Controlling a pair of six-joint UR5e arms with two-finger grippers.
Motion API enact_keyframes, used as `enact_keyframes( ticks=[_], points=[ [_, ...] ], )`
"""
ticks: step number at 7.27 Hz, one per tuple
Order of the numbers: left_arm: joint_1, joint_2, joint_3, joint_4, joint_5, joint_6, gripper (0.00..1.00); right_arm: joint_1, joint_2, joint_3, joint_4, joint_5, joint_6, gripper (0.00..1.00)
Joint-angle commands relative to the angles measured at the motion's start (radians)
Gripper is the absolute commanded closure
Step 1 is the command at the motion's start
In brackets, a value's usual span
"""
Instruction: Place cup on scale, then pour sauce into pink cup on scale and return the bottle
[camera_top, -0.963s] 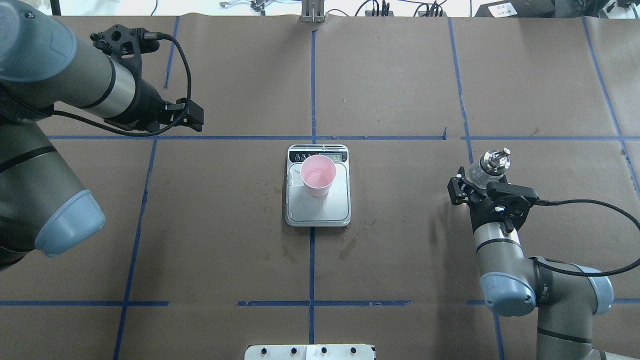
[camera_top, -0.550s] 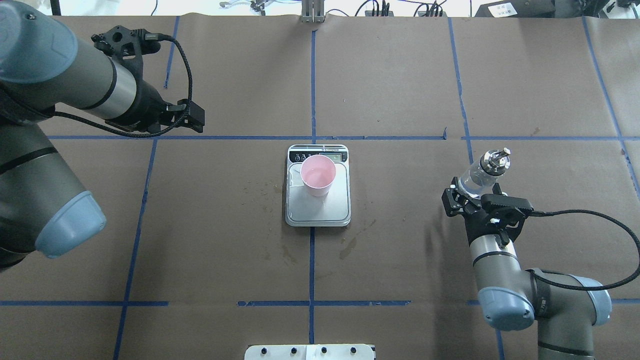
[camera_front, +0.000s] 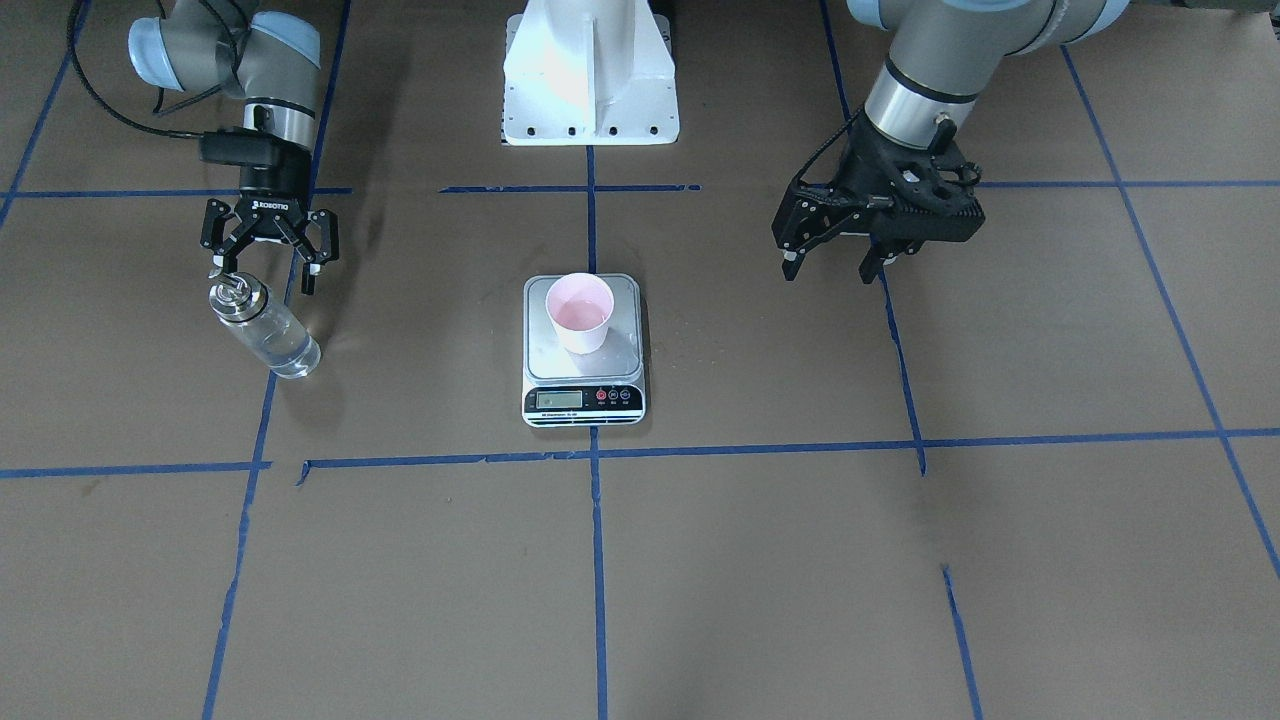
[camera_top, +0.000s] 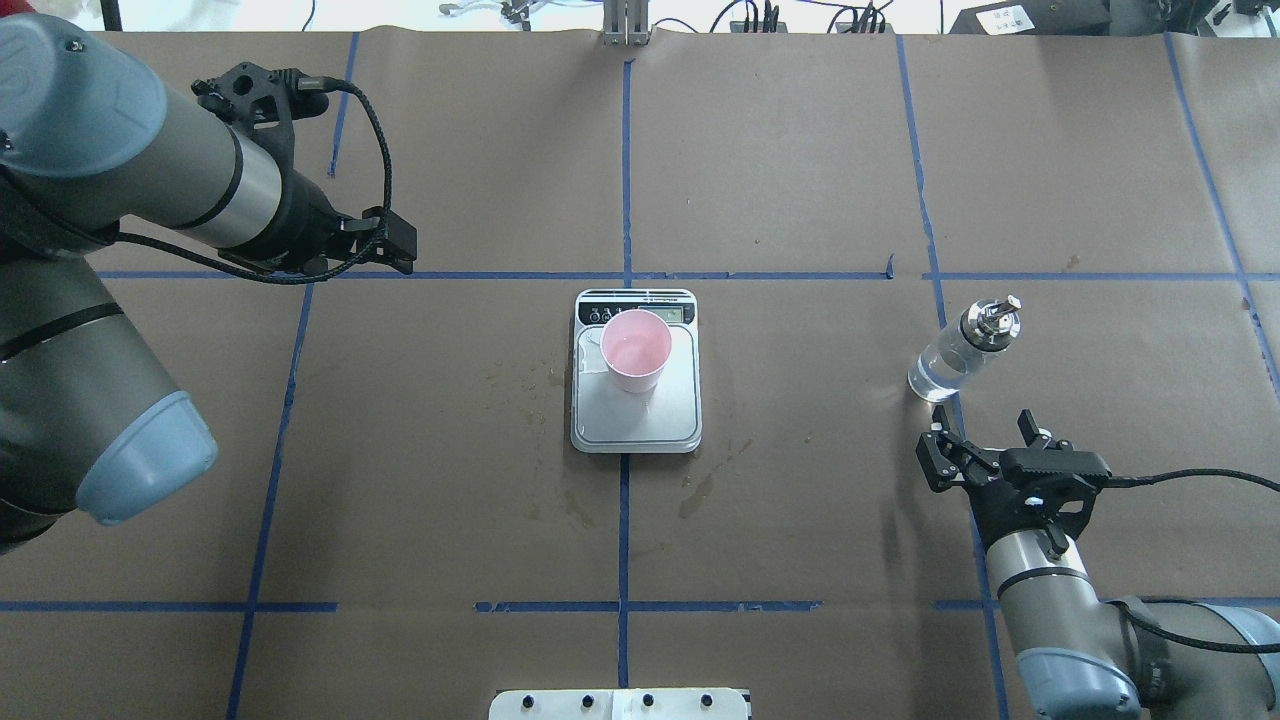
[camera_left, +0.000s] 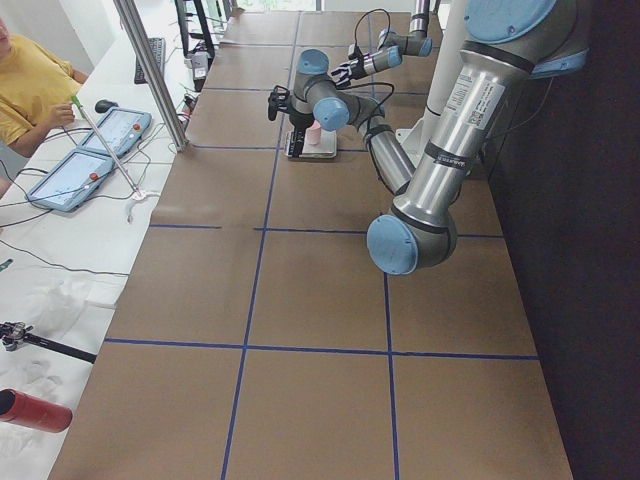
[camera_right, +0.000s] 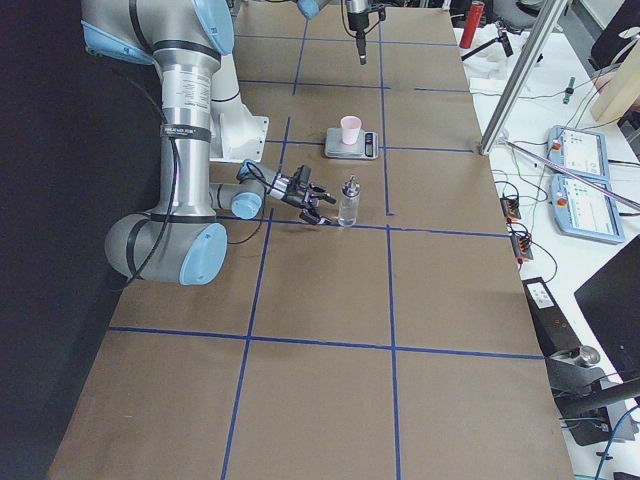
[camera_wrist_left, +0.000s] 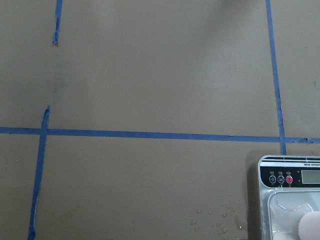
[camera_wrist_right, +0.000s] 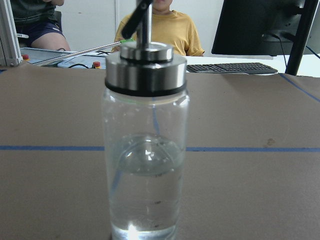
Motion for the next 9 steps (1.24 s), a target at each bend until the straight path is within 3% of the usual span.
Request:
enact_keyframes(
  ticks=[1,3,5,7,9],
  points=[
    [0.001,0.002,0.0,0.0,0.003,0.005,0.12,-0.021,-0.116,0.053,0.073,0.046,-0.005,0.0],
    [0.001,0.009,0.0,-0.002,0.003,0.017,0.13,-0.015,-0.255,0.023,0.389,0.126,-0.18,0.0],
    [-0.003,0.049,0.003,-0.003,0.002,0.136,0.12,0.029,-0.273,-0.113,0.65,0.18,-0.329,0.0],
    [-0.037,0.092,0.008,-0.017,-0.001,0.234,0.12,0.208,-0.272,-0.186,0.8,0.367,-0.488,0.0],
    [-0.124,0.149,0.006,-0.015,-0.01,0.366,0.12,0.56,-0.24,-0.186,0.817,0.734,-0.734,0.0]
  ],
)
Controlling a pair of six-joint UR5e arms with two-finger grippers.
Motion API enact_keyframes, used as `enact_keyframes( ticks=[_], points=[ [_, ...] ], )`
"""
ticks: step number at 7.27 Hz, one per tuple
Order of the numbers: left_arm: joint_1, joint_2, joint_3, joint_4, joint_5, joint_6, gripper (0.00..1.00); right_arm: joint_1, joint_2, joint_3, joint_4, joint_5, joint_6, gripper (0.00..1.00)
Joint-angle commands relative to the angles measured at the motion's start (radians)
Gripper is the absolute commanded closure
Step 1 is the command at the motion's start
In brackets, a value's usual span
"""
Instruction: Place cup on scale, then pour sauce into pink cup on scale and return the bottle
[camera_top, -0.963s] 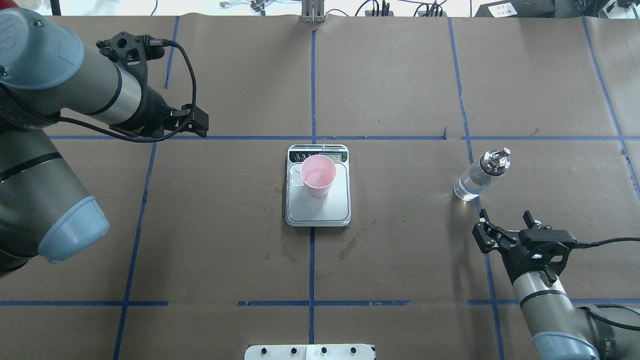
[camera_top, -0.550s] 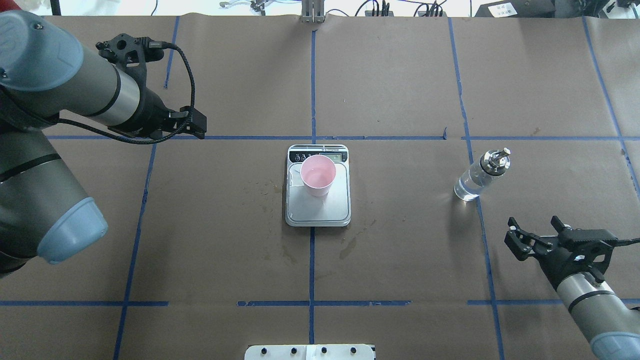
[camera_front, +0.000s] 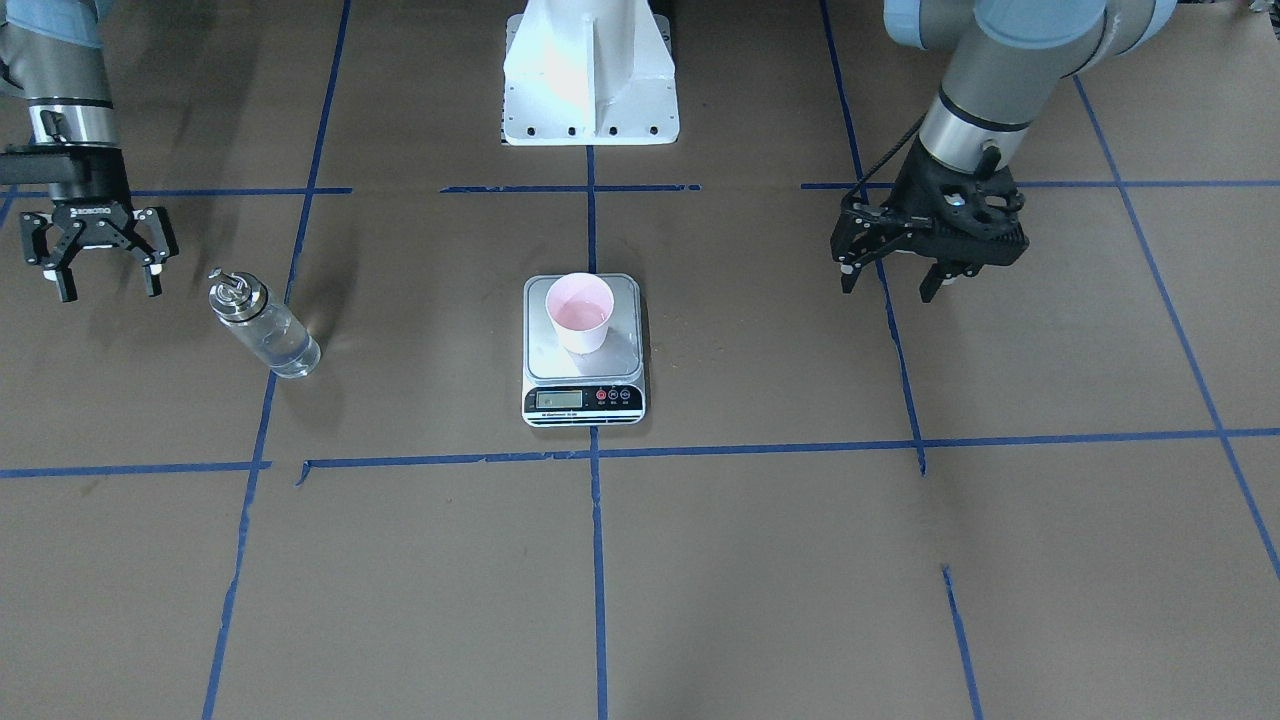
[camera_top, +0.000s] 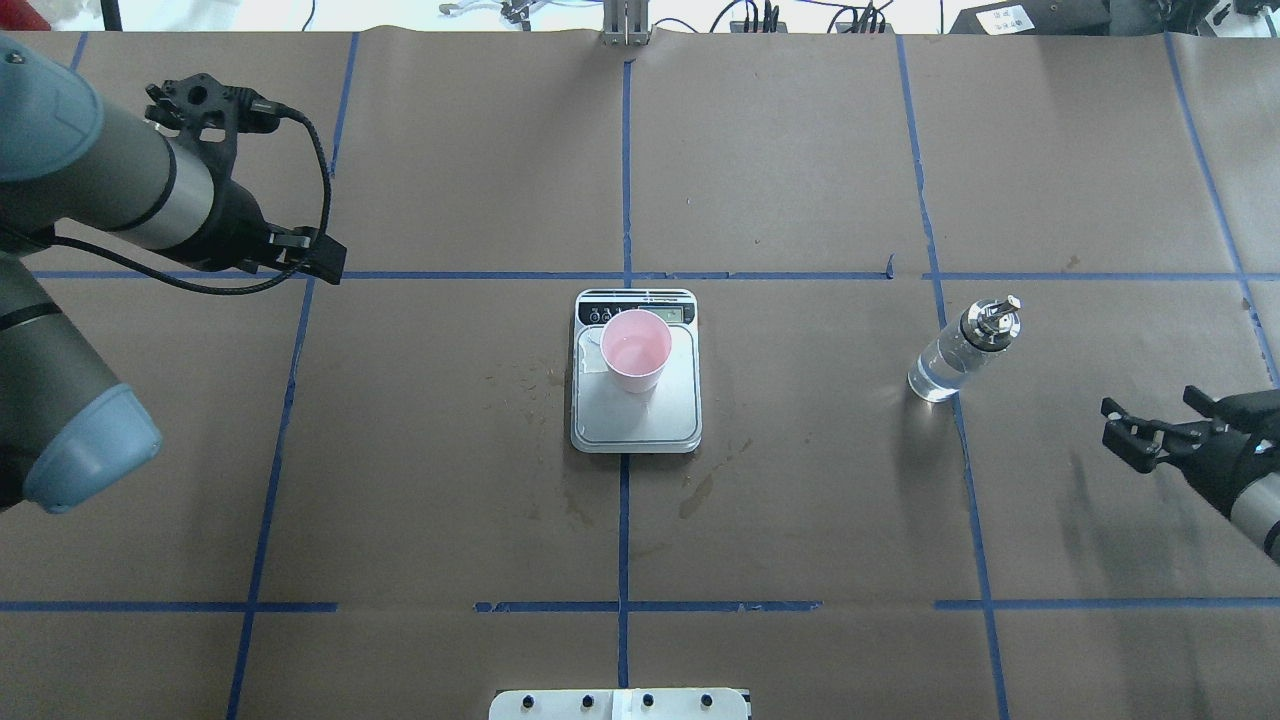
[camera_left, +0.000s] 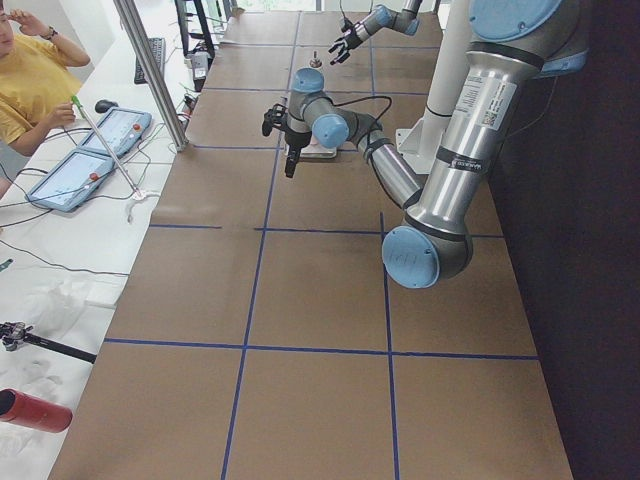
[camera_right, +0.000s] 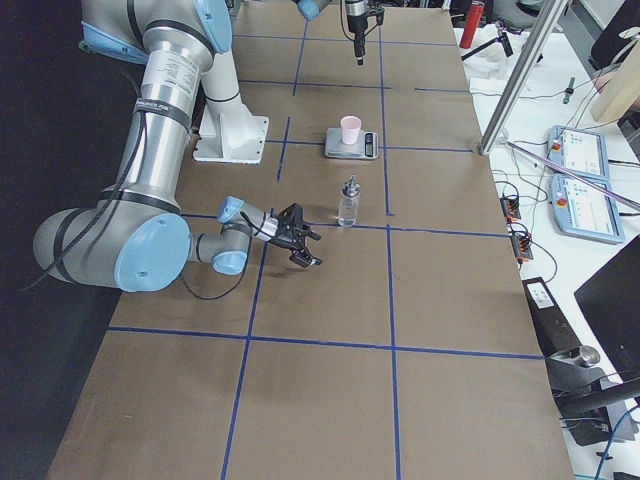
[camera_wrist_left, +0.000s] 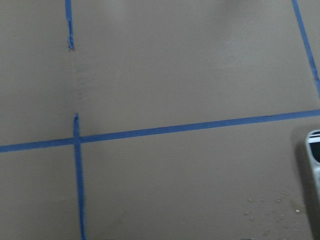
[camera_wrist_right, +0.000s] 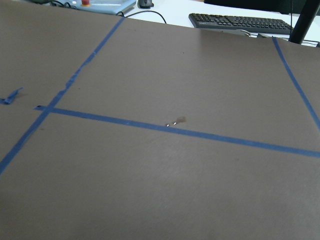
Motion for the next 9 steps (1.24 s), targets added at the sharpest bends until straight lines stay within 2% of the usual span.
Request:
enact_keyframes(
  ticks=[1,2,3,4,5,6,7,8,9],
  points=[
    [-0.104,0.06,0.0,0.001,-0.036,0.136,0.0,0.428,0.068,-0.026,-0.016,0.454,-0.261,0.0],
    [-0.191,0.085,0.006,0.004,-0.041,0.25,0.0,0.627,0.158,-0.051,-0.116,0.678,-0.379,0.0],
    [-0.299,0.126,0.041,0.001,-0.095,0.429,0.0,0.797,0.24,-0.056,-0.307,0.878,-0.499,0.0],
    [-0.387,0.13,0.122,-0.007,-0.248,0.533,0.0,0.97,0.323,-0.056,-0.528,1.033,-0.651,0.0],
    [-0.465,0.16,0.167,-0.009,-0.337,0.578,0.0,1.069,0.37,-0.054,-0.752,1.142,-0.84,0.0],
    [-0.544,0.214,0.195,-0.004,-0.376,0.645,0.0,1.138,0.43,-0.048,-1.011,1.204,-1.02,0.0],
    [-0.591,0.284,0.228,-0.013,-0.378,0.693,0.0,1.178,0.487,-0.047,-1.232,1.208,-1.206,0.0],
    [-0.672,0.298,0.233,-0.015,-0.357,0.698,0.0,1.217,0.539,-0.034,-1.41,1.208,-1.32,0.0],
    [-0.845,0.335,0.296,-0.03,-0.276,0.721,0.0,1.22,0.518,0.01,-1.459,1.21,-1.324,0.0]
  ],
)
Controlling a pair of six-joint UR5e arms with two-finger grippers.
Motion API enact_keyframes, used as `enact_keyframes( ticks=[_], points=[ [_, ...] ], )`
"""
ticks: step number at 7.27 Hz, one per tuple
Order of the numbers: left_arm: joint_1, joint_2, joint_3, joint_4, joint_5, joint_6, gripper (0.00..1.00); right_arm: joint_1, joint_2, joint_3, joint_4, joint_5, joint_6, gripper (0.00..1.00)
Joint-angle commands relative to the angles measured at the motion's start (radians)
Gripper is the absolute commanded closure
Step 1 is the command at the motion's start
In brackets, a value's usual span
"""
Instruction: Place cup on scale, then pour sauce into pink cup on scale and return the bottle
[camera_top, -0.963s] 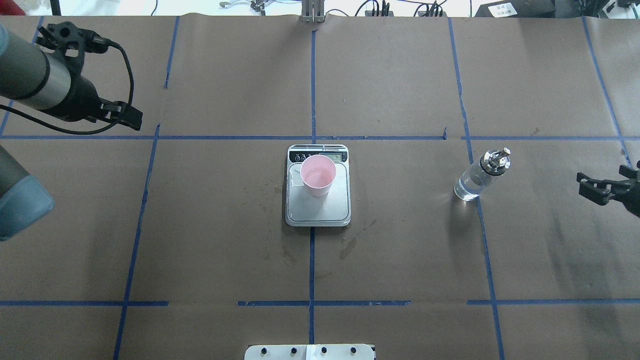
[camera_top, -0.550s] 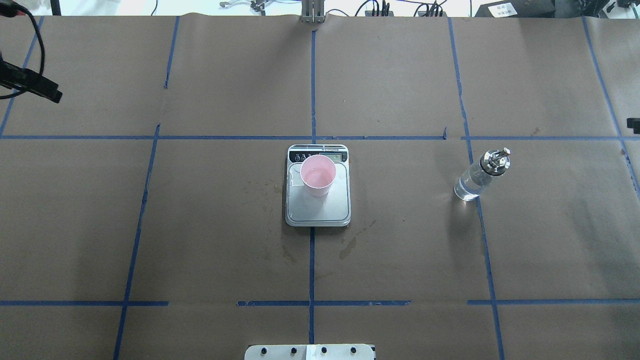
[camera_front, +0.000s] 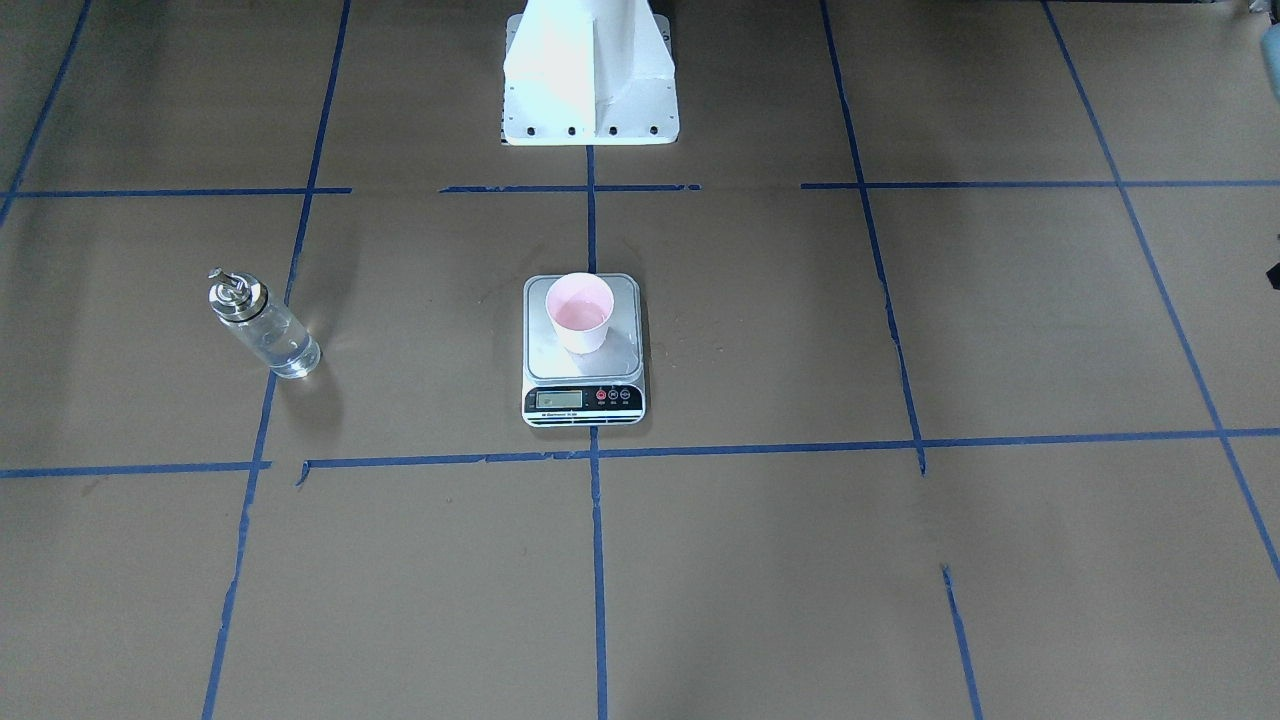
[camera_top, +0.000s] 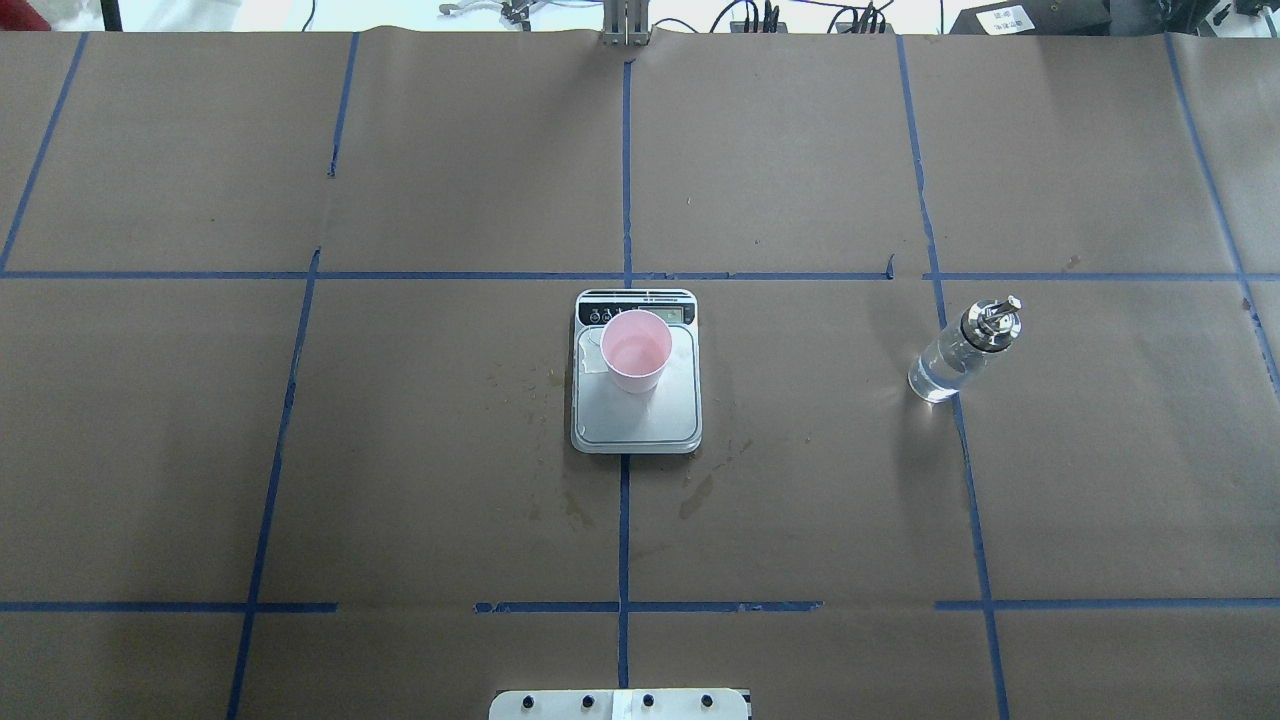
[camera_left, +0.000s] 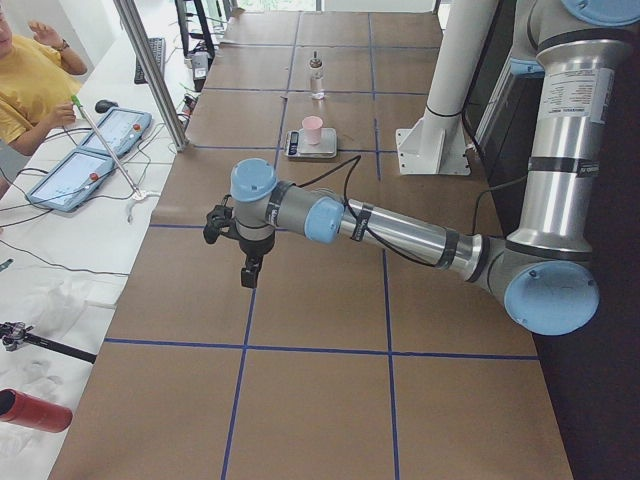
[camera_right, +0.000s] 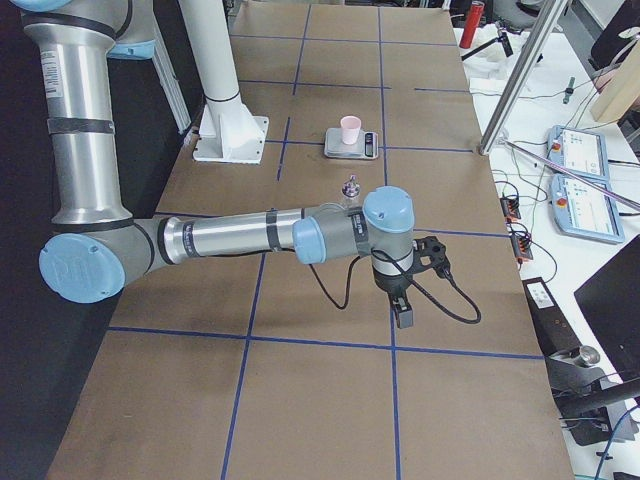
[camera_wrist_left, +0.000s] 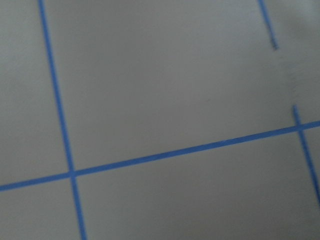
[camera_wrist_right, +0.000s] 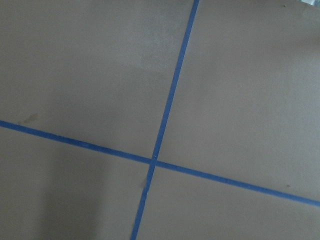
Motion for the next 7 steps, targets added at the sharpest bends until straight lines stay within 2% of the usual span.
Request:
enact_keyframes(
  ticks=[1,3,4,5,6,7],
  points=[
    [-0.189,0.073,0.118,-0.066,0.063,0.117,0.0,0.013,0.013,0.047,-0.139,0.014,-0.066,0.0],
    [-0.185,0.093,0.119,-0.108,0.063,0.17,0.0,-0.024,0.017,-0.017,-0.135,0.149,-0.075,0.0],
    [-0.182,0.093,0.067,-0.09,0.048,0.167,0.0,-0.024,0.011,-0.037,-0.134,0.169,-0.075,0.0],
    [-0.142,0.098,0.032,-0.02,-0.01,0.165,0.0,-0.024,0.011,-0.022,-0.134,0.169,-0.066,0.0],
    [-0.072,0.099,-0.043,0.105,-0.003,0.167,0.0,-0.024,-0.041,-0.031,-0.132,0.165,-0.068,0.0],
    [-0.059,0.151,-0.074,0.108,0.032,0.205,0.0,-0.024,-0.053,-0.026,-0.116,0.165,-0.068,0.0]
  ],
)
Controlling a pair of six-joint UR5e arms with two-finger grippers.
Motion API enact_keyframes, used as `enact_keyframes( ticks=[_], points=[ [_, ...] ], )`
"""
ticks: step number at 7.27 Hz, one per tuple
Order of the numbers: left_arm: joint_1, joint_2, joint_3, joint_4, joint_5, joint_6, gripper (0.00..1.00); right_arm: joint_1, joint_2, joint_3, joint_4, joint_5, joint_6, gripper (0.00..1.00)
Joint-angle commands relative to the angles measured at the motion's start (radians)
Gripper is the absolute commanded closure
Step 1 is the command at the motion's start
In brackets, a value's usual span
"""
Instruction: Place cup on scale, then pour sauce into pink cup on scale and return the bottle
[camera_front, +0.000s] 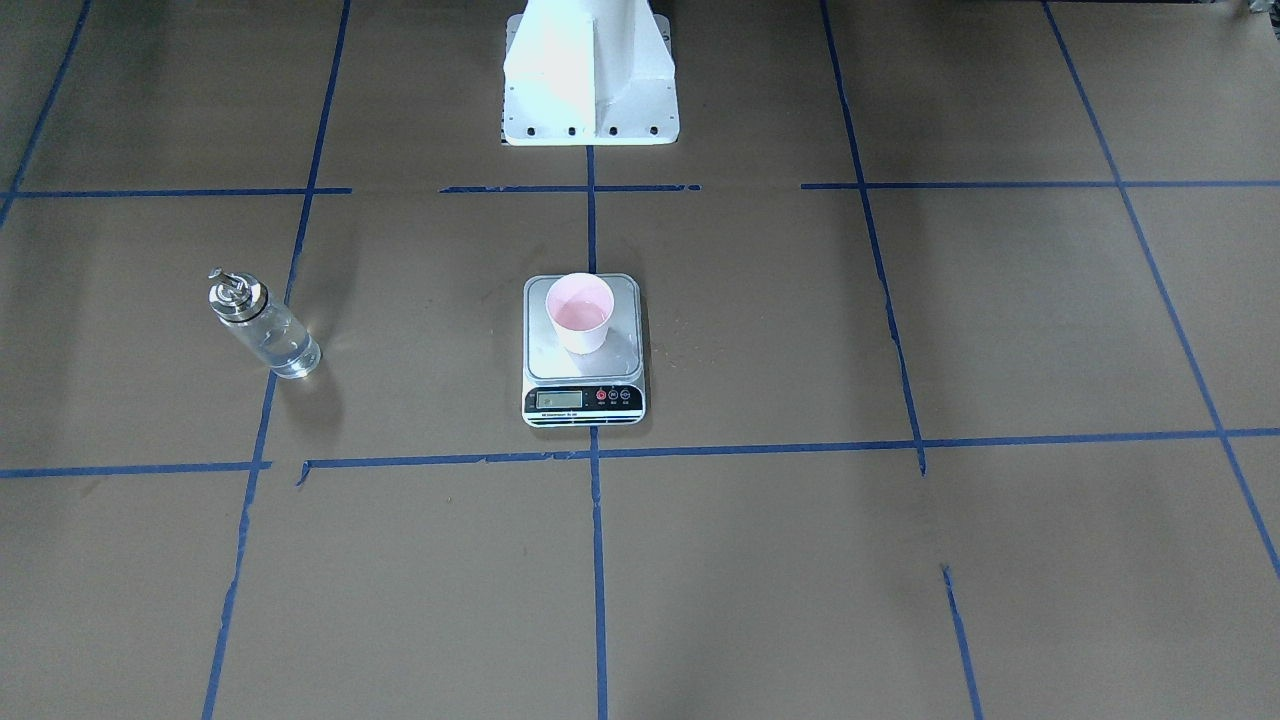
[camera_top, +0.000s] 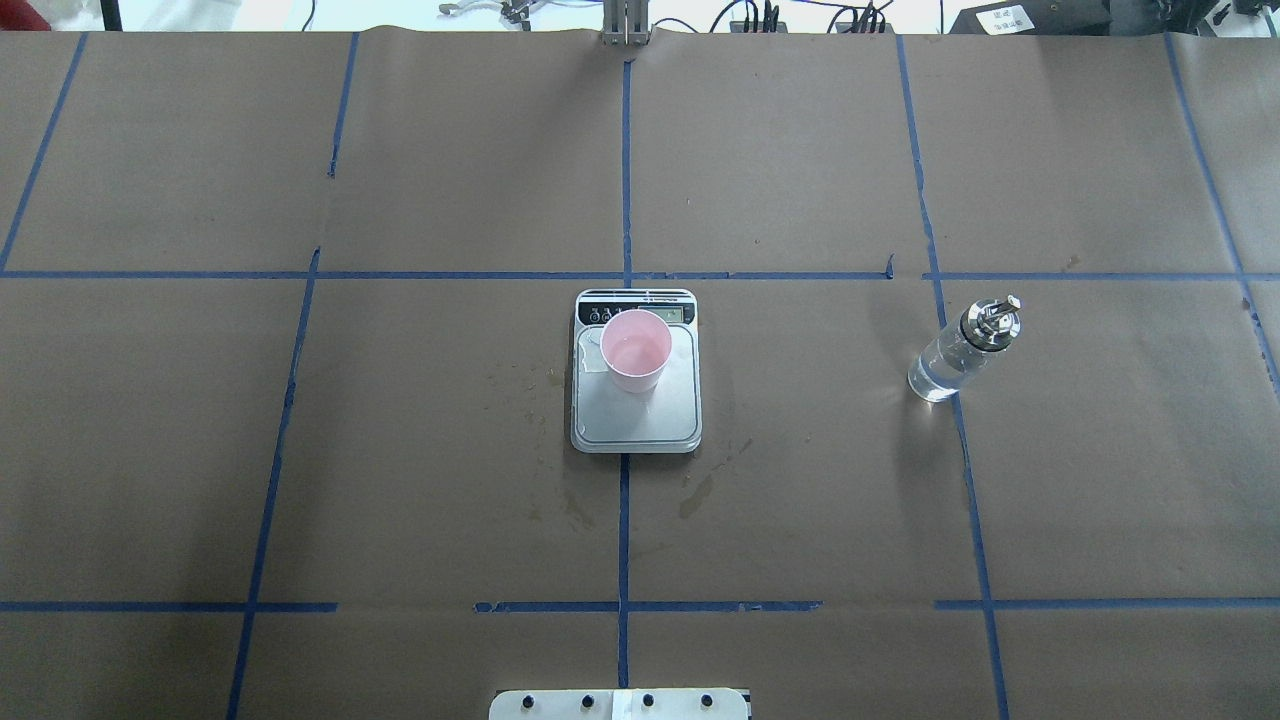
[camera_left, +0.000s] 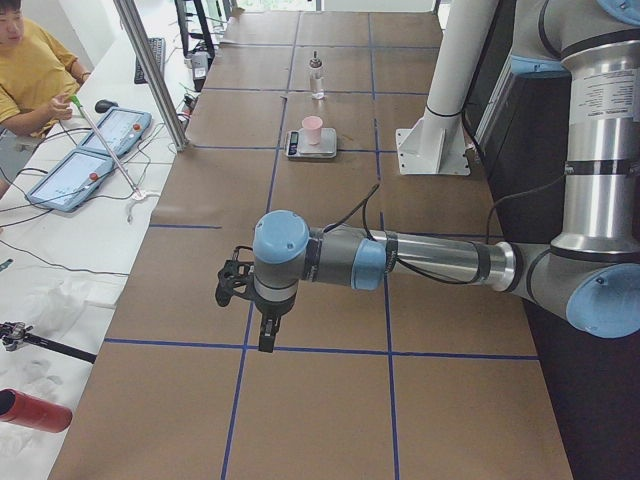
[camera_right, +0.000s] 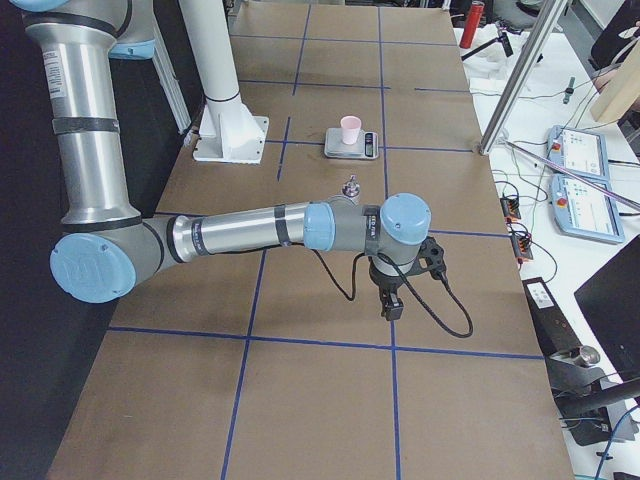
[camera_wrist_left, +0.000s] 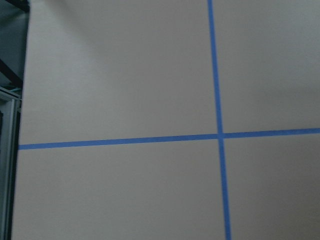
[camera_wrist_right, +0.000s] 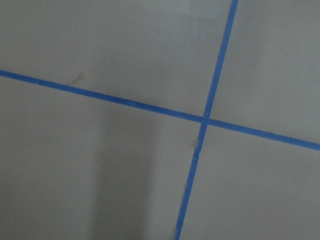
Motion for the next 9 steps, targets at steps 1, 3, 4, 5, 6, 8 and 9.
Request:
enact_keyframes(
  ticks=[1,3,4,5,6,8,9],
  points=[
    [0.051,0.056,-0.034,0.035,0.033,0.055,0.0,0.0,-0.042,-0.002,0.035,-0.001,0.0,0.0],
    [0.057,0.068,-0.011,0.032,0.016,0.058,0.0,-0.017,-0.042,-0.004,0.041,-0.014,-0.001,0.0],
    [0.062,0.042,-0.011,0.041,0.016,0.054,0.0,-0.017,-0.037,-0.001,0.041,-0.018,-0.001,0.0],
    [0.062,0.037,-0.008,0.041,0.016,0.055,0.0,-0.017,-0.031,-0.001,0.042,-0.027,-0.003,0.0],
    [0.062,0.01,-0.003,0.037,0.018,0.058,0.0,-0.022,-0.029,0.01,0.042,-0.067,-0.003,0.0],
    [0.062,0.005,-0.005,0.041,0.016,0.058,0.0,-0.04,-0.032,0.009,0.103,-0.113,0.0,0.0],
    [0.062,0.005,-0.006,0.041,0.016,0.058,0.0,-0.04,-0.034,0.006,0.105,-0.113,-0.001,0.0]
  ],
)
